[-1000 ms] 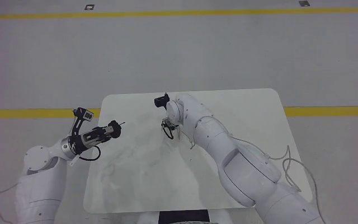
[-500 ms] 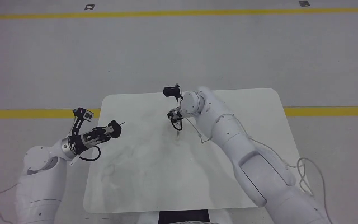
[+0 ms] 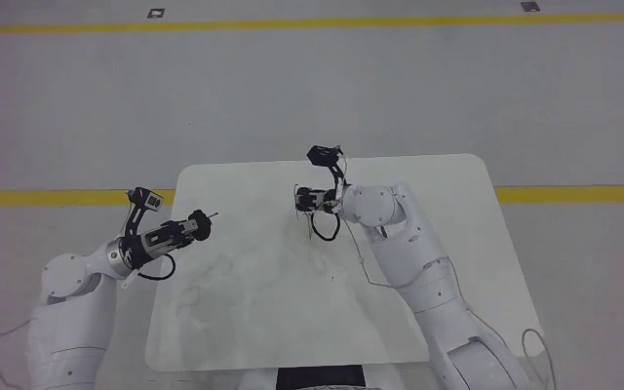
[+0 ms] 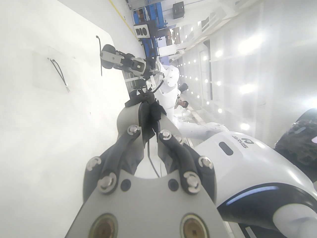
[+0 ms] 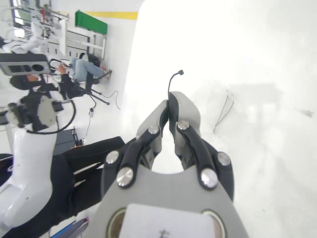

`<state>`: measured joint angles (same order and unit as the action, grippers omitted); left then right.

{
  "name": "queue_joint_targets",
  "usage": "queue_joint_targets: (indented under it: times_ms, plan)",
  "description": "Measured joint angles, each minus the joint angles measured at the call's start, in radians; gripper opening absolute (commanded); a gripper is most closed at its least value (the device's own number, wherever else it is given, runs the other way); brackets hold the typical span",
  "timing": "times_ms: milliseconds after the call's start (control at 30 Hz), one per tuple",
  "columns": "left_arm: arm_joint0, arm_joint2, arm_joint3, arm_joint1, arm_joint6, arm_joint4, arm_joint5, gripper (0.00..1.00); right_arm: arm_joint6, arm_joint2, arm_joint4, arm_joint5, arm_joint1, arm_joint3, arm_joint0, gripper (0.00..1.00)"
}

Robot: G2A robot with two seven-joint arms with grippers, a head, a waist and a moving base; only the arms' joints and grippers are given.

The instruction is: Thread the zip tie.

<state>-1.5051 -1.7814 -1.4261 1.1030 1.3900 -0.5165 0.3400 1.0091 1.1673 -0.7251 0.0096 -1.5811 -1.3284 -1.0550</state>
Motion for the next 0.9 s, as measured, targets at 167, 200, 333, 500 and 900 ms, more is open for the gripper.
queue_joint_targets:
  times_ms: [167, 200, 333, 500, 900]
  plan:
    - [0.0, 0.0, 0.0, 0.0, 0.0, 0.0, 0.0, 0.0, 0.003, -0.002, 0.001, -0.003, 0.0, 0.002, 0.001, 0.0]
    - [0.0, 0.0, 0.0, 0.0, 0.0, 0.0, 0.0, 0.0, 0.003, -0.002, 0.001, -0.003, 0.0, 0.002, 0.001, 0.0]
    - [0.0, 0.0, 0.0, 0.0, 0.0, 0.0, 0.0, 0.0, 0.002, -0.002, 0.001, -0.003, 0.0, 0.002, 0.001, 0.0]
    - [-0.006, 0.011, -0.002, 0.002, -0.02, -0.009, -0.008, 0.0, -0.106, -0.007, 0.045, 0.006, -0.003, -0.019, -0.035, 0.0]
    - [-0.045, 0.107, -0.012, 0.031, -0.244, -0.046, 0.0, 0.0, -0.533, -0.101, 0.173, -0.046, -0.025, -0.143, -0.156, 0.0]
